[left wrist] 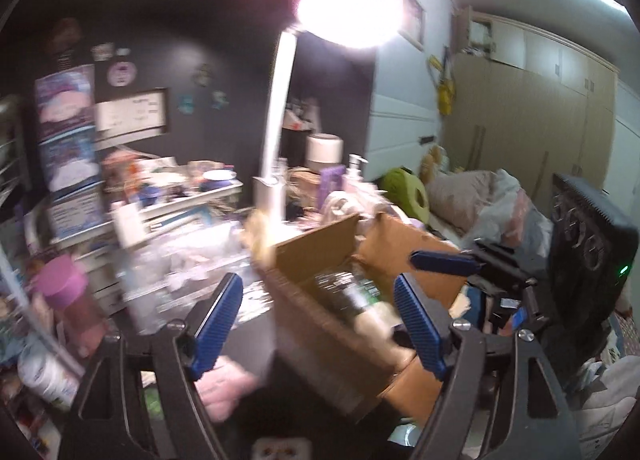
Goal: Organize soft objects
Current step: 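Carry the wrapped bag with the right tool into the box and release, then grasp the pink-and-white package with the left tool while the right tool grasps the white plush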
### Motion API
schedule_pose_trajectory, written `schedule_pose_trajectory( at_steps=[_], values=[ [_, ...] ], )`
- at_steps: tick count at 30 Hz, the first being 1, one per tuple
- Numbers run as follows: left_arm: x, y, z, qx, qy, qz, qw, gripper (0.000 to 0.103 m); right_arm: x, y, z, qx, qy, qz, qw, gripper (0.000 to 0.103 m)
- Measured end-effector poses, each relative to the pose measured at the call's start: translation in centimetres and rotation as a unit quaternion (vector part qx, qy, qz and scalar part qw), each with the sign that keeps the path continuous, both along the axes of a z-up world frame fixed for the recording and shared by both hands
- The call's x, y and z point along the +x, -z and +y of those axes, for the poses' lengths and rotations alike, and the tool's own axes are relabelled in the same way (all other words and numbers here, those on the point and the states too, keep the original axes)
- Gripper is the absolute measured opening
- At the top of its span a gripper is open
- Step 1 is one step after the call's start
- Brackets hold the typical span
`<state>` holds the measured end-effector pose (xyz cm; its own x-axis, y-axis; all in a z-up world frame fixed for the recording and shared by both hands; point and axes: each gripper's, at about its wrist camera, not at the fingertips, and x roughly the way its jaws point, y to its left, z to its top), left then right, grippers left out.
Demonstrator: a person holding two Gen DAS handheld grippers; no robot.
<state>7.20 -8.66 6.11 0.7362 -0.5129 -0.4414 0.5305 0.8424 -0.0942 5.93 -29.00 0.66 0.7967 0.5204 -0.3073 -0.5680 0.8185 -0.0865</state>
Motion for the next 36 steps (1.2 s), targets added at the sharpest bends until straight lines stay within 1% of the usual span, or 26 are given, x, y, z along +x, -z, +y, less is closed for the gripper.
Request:
schedule_pose_trajectory(
  at_steps=[3, 5, 8, 10, 14, 18, 21, 24, 26, 29, 30, 32, 34, 36],
  values=[
    [-1.0, 0.5, 3.3, -0.008, -0.033, -0.001, 0.9994, 0.075, -1.2, -0.6, 2.3, -0.001, -0.024, -0.015, 1.000, 0.068],
    [-1.7, 1.0, 5.9, -0.012, -0.063, -0.003, 0.9979, 0.075, -1.9, -0.8, 4.3, -0.005, -0.042, -0.019, 0.999, 0.068],
    [-2.6, 2.0, 9.4, -0.014, -0.110, -0.002, 0.9938, 0.075, -2.5, -0.7, 7.6, -0.015, -0.073, -0.014, 0.997, 0.068],
    [-2.8, 3.0, 11.7, -0.017, -0.137, 0.006, 0.9905, 0.076, -2.8, -0.3, 9.6, -0.025, -0.091, -0.010, 0.996, 0.068],
    [-2.8, 5.7, 15.0, -0.008, -0.175, 0.031, 0.9841, 0.076, -3.3, 0.6, 13.5, -0.050, -0.126, 0.012, 0.991, 0.068],
    [-2.0, 9.1, 17.0, 0.002, -0.189, 0.065, 0.9797, 0.076, -2.7, 2.5, 16.4, -0.069, -0.143, 0.050, 0.986, 0.068],
    [-0.6, 11.9, 17.6, 0.013, -0.198, 0.094, 0.9755, 0.076, -2.1, 4.5, 17.7, -0.087, -0.138, 0.081, 0.983, 0.068],
    [0.7, 14.2, 18.0, 0.025, -0.204, 0.122, 0.9711, 0.076, -1.4, 6.5, 18.1, -0.103, -0.124, 0.106, 0.981, 0.068],
    [1.9, 16.0, 18.3, 0.033, -0.209, 0.143, 0.9667, 0.076, -1.1, 7.9, 18.1, -0.104, -0.111, 0.119, 0.981, 0.068],
    [2.8, 17.7, 18.4, 0.049, -0.220, 0.163, 0.9605, 0.075, -0.4, 9.4, 17.4, -0.109, -0.072, 0.126, 0.983, 0.068],
    [3.1, 18.1, 18.4, 0.048, -0.219, 0.176, 0.9585, 0.068, -0.1, 9.9, 17.1, -0.111, -0.061, 0.133, 0.983, 0.068],
    [3.3, 18.3, 18.4, 0.045, -0.216, 0.181, 0.9584, 0.058, 0.3, 10.6, 16.6, -0.111, -0.047, 0.147, 0.982, 0.068],
    [3.3, 18.4, 18.0, 0.061, -0.218, 0.179, 0.9576, 0.055, 0.5, 11.2, 16.1, -0.118, -0.031, 0.150, 0.981, 0.067],
    [3.2, 18.6, 17.6, 0.072, -0.210, 0.181, 0.9580, 0.046, 0.7, 11.5, 15.6, -0.123, -0.020, 0.152, 0.980, 0.065]
  ],
)
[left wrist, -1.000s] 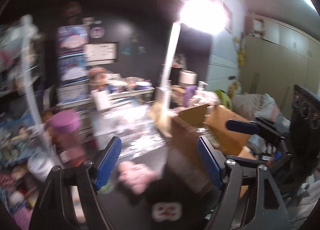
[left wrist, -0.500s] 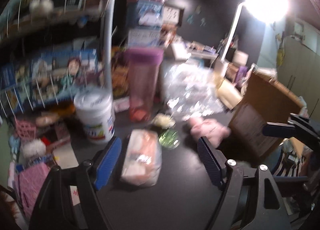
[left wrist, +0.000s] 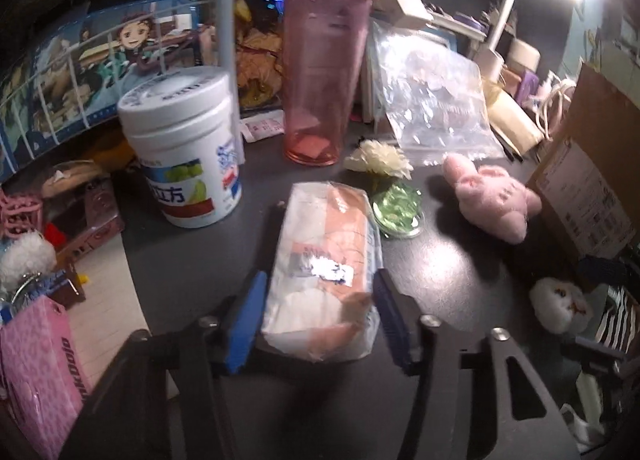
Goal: Organize soft objects
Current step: 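Grasp the pink-and-white package with the left tool while the right tool grasps the white plush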
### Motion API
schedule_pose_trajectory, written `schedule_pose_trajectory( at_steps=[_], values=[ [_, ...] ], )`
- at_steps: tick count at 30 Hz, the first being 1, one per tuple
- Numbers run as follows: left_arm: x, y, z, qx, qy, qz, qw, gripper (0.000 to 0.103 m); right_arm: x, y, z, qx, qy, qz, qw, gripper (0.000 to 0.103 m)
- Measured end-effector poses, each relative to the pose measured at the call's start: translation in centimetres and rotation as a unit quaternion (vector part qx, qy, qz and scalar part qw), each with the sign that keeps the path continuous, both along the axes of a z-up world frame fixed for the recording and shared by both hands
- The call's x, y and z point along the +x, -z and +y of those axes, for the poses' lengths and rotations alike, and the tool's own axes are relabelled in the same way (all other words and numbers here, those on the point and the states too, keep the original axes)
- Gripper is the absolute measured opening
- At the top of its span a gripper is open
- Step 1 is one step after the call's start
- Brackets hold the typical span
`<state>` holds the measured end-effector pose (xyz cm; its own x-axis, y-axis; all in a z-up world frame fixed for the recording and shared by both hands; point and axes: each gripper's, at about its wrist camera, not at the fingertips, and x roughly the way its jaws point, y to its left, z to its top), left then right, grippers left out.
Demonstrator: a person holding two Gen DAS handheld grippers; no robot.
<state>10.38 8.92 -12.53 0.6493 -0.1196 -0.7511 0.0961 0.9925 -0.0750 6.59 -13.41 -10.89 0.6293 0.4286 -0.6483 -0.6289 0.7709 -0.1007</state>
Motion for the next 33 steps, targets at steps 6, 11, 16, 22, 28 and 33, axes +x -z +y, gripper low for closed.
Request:
schedule_pose_trajectory(
  at_steps=[6, 11, 16, 22, 28, 33],
  values=[
    [-0.9, 0.0, -1.1, 0.026, 0.015, -0.001, 0.9996, 0.037, -0.1, 0.3, -1.0, -0.019, 0.020, -0.012, 1.000, 0.064],
    [-3.0, -0.2, -1.1, 0.024, 0.024, 0.001, 0.9994, 0.037, 0.1, 0.9, -1.2, -0.019, 0.010, 0.016, 1.000, 0.064],
    [-4.6, -0.5, -0.8, 0.006, 0.019, 0.002, 0.9998, 0.046, -0.4, 0.9, -1.3, 0.025, -0.026, 0.049, 0.998, 0.064],
    [-3.9, -0.1, -1.6, 0.022, 0.009, 0.007, 0.9997, 0.066, 0.0, 1.3, -1.2, 0.034, -0.024, 0.044, 0.998, 0.064],
    [-2.9, 0.2, -2.1, 0.037, 0.002, 0.012, 0.9992, 0.048, 1.0, 1.7, -1.2, 0.039, -0.040, 0.041, 0.998, 0.051],
    [-2.8, 0.1, -2.3, 0.034, 0.002, 0.008, 0.9994, 0.036, 1.3, 1.9, -0.6, 0.035, -0.052, 0.036, 0.997, 0.043]
  ],
)
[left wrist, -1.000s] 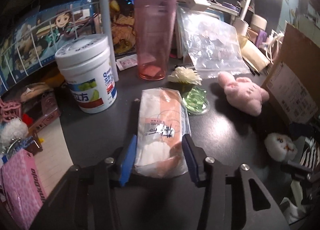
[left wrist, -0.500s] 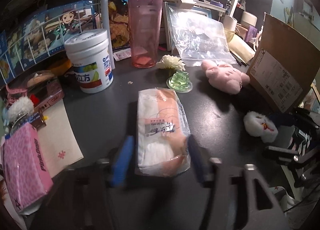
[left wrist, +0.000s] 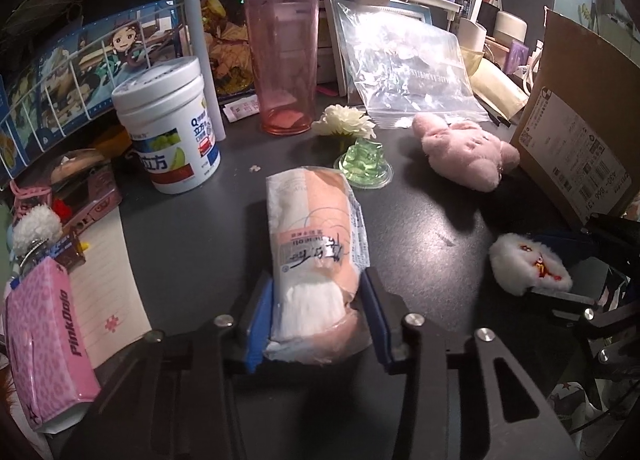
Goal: Organize soft objects
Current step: 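Grasp the pink-and-white package with the left tool while the right tool grasps the white plush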
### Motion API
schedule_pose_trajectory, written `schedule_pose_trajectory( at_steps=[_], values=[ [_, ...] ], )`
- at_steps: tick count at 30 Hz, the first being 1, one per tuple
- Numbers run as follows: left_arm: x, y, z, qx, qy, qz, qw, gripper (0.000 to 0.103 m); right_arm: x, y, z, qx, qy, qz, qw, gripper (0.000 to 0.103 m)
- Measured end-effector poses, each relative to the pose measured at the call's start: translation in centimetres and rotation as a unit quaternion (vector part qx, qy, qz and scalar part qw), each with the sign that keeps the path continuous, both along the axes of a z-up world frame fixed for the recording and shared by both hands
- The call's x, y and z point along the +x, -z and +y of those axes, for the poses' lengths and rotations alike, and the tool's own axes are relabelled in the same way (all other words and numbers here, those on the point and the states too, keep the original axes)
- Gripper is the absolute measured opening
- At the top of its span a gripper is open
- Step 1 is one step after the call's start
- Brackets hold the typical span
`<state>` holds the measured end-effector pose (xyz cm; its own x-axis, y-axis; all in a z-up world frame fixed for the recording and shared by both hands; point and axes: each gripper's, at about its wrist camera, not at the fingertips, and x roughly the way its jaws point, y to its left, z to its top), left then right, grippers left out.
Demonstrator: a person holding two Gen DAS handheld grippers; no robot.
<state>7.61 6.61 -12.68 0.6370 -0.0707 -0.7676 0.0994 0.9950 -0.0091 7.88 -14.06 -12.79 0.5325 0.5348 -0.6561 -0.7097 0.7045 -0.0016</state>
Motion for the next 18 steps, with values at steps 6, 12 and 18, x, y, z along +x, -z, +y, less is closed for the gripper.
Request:
schedule_pose_trajectory(
  at_steps=[6, 12, 18],
  values=[
    [-0.3, -0.2, 0.1, -0.003, 0.000, -0.004, 1.0000, 0.029, -0.1, -0.4, 0.2, 0.005, -0.012, -0.009, 1.000, 0.028],
    [-1.1, -0.6, 0.6, -0.010, -0.003, -0.012, 0.9999, 0.026, -0.3, -0.7, 0.2, 0.015, -0.020, -0.013, 1.000, 0.027],
    [-1.1, -0.3, 0.7, -0.014, -0.004, -0.007, 0.9999, 0.028, 0.1, -0.7, 0.3, 0.013, -0.018, -0.005, 1.000, 0.039]
  ],
)
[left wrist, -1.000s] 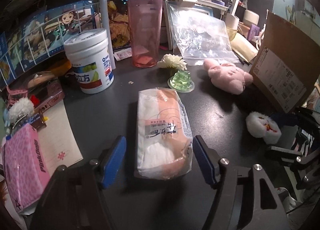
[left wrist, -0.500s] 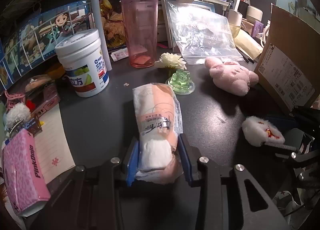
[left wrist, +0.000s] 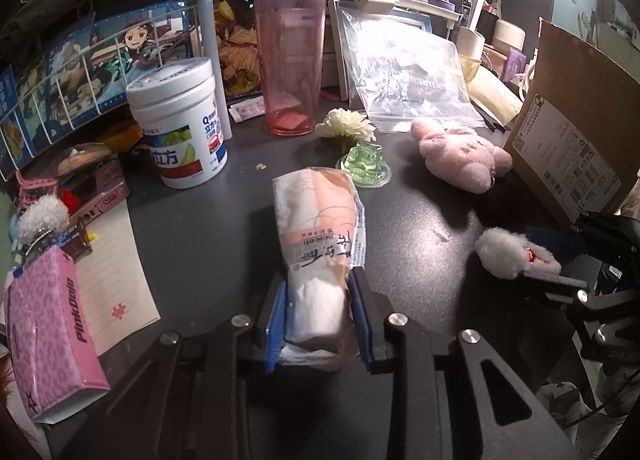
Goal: Organize soft objects
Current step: 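Grasp the pink-and-white package with the left tool while the right tool grasps the white plush, then carry the package and white plush into the box with both tools and release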
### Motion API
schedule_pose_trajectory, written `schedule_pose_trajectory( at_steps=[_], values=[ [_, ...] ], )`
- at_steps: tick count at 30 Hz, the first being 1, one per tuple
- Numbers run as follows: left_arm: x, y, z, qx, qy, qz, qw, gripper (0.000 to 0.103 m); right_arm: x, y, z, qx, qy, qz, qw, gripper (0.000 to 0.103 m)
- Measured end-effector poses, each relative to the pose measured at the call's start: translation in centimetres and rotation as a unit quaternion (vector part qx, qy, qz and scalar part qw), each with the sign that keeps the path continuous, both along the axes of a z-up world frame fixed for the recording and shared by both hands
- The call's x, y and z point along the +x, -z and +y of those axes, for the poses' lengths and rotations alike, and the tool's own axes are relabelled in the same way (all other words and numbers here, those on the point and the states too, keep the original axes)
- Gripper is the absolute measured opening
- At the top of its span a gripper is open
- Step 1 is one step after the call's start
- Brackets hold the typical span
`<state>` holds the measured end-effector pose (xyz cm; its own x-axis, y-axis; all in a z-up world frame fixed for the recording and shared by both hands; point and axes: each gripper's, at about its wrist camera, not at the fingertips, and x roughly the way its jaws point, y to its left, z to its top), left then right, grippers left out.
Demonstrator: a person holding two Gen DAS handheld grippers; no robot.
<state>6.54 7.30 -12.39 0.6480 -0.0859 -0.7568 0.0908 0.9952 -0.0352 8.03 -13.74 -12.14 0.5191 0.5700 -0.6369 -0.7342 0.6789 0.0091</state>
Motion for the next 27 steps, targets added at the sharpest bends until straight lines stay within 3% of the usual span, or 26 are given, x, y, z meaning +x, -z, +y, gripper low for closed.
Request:
schedule_pose_trajectory(
  at_steps=[1, 4, 20, 23, 27],
  values=[
    [0.0, 0.0, 0.1, -0.002, -0.001, 0.000, 1.0000, 0.029, 0.2, 0.0, -0.1, 0.002, 0.002, 0.001, 1.000, 0.047],
    [0.3, 0.3, 0.1, -0.001, -0.006, 0.004, 1.0000, 0.035, 0.5, 0.2, -0.1, -0.002, 0.009, 0.000, 1.000, 0.053],
    [1.5, 0.5, -0.4, 0.016, -0.001, 0.010, 0.9998, 0.042, 0.3, 0.4, 1.1, -0.024, -0.041, -0.005, 0.999, 0.053],
    [1.7, 0.5, -0.6, 0.018, 0.004, 0.008, 0.9998, 0.041, 0.1, 0.8, 1.6, -0.051, -0.043, -0.020, 0.998, 0.040],
    [1.8, 0.5, -0.8, 0.016, 0.013, 0.004, 0.9998, 0.028, -0.1, 0.7, 1.9, -0.059, -0.039, -0.037, 0.997, 0.024]
  ],
)
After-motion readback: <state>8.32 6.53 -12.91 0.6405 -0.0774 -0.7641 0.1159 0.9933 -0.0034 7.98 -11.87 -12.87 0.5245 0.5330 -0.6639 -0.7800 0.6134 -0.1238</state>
